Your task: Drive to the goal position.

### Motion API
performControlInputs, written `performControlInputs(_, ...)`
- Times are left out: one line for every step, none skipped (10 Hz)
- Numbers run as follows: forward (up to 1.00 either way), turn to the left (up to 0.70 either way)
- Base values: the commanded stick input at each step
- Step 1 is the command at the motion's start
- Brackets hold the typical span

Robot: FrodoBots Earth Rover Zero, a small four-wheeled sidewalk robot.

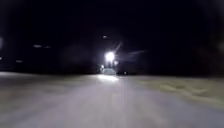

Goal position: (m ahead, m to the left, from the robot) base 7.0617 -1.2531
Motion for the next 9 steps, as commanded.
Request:
performControlInputs(0.85,0.11)
performControlInputs(0.85,0.11)
performControlInputs(0.85,0.1)
performControlInputs(0.85,0.09)
performControlInputs(0.85,0.08)
performControlInputs(0.85,0.07)
performControlInputs(0.85,0.07)
performControlInputs(0.85,0.04)
performControlInputs(0.85,0.01)
